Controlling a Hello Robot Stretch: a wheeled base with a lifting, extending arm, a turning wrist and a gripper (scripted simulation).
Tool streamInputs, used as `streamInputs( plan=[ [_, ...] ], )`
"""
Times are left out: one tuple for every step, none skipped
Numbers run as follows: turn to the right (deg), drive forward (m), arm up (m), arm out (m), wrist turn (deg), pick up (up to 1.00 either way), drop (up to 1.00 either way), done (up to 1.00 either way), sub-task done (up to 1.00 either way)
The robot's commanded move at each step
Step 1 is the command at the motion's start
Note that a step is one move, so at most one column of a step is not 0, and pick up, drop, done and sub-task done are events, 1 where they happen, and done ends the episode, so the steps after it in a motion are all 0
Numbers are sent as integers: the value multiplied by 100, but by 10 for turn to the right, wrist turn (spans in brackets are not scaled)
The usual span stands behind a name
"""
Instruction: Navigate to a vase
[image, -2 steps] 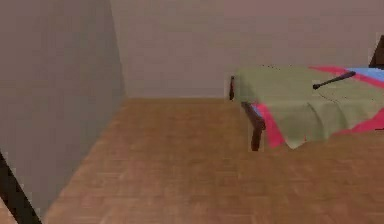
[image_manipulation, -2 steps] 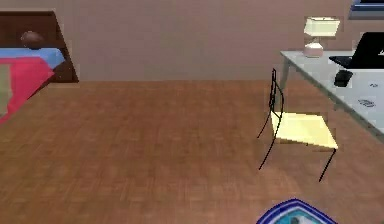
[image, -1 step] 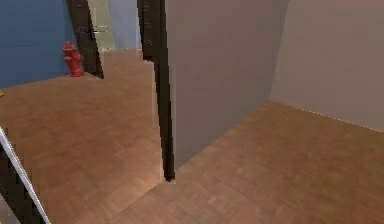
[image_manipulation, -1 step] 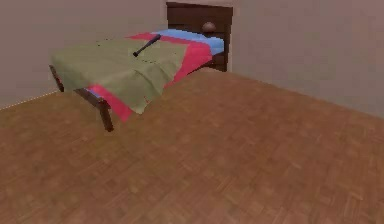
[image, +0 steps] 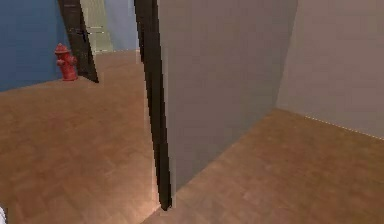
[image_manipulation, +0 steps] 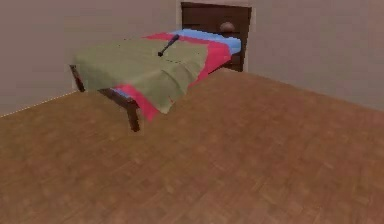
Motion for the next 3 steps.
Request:
streamInputs(
  plan=[
    [-240, 0, 0, 0, 0, 0, 0, 0, 0],
    [0, 100, 0, 0, 0, 0, 0, 0, 0],
    [-240, 0, 0, 0, 0, 0, 0, 0, 0]
  ],
)
